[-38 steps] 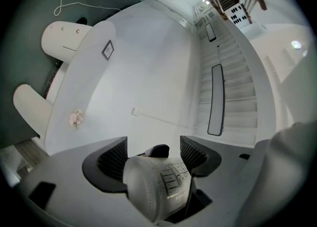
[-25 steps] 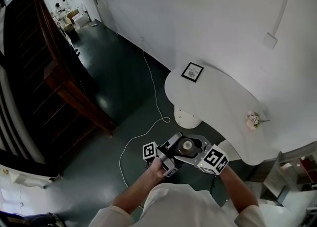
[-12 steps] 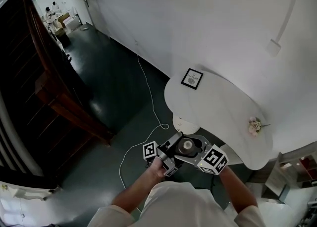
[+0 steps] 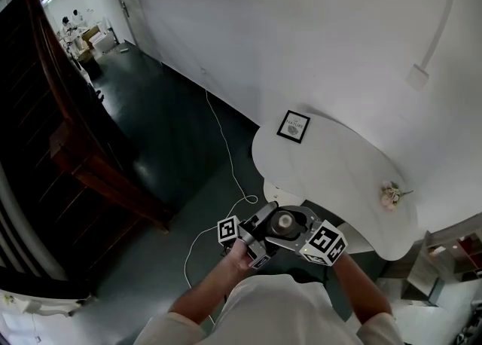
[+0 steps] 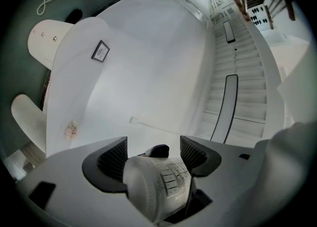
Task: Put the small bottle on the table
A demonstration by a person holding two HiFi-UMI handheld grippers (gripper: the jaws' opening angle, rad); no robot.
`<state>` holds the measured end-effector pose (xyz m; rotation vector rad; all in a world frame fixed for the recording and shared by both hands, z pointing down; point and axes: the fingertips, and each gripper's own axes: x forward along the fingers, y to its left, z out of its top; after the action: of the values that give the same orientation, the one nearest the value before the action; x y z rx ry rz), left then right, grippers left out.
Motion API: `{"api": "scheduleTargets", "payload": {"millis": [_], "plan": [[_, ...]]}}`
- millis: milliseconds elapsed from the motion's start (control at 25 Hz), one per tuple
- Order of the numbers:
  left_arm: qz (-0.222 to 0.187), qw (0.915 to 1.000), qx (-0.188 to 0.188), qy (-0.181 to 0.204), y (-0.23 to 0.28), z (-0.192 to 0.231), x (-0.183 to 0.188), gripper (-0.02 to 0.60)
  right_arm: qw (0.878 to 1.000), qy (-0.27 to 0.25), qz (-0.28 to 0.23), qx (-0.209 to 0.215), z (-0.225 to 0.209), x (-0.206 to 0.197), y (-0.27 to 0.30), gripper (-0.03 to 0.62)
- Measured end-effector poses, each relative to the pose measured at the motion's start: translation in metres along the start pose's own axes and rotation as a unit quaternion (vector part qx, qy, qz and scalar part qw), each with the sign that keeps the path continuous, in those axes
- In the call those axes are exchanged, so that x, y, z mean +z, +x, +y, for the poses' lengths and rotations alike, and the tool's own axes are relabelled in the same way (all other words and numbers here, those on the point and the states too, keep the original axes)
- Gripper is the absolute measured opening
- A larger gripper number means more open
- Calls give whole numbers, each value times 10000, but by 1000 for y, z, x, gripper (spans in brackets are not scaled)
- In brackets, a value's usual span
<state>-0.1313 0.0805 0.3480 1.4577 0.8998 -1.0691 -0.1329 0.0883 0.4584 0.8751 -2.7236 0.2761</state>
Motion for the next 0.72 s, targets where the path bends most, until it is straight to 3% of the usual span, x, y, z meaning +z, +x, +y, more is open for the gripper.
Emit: {"api": "scheduleTargets", "payload": {"millis": [320, 720], "plan": [[-2, 10000, 7, -17, 0, 10, 14, 319, 10000, -7, 8, -11, -16, 1, 3, 348], [-86, 9996, 166, 224, 5, 46, 51, 319, 9995, 19, -58, 298, -66, 0, 7, 348]]}}
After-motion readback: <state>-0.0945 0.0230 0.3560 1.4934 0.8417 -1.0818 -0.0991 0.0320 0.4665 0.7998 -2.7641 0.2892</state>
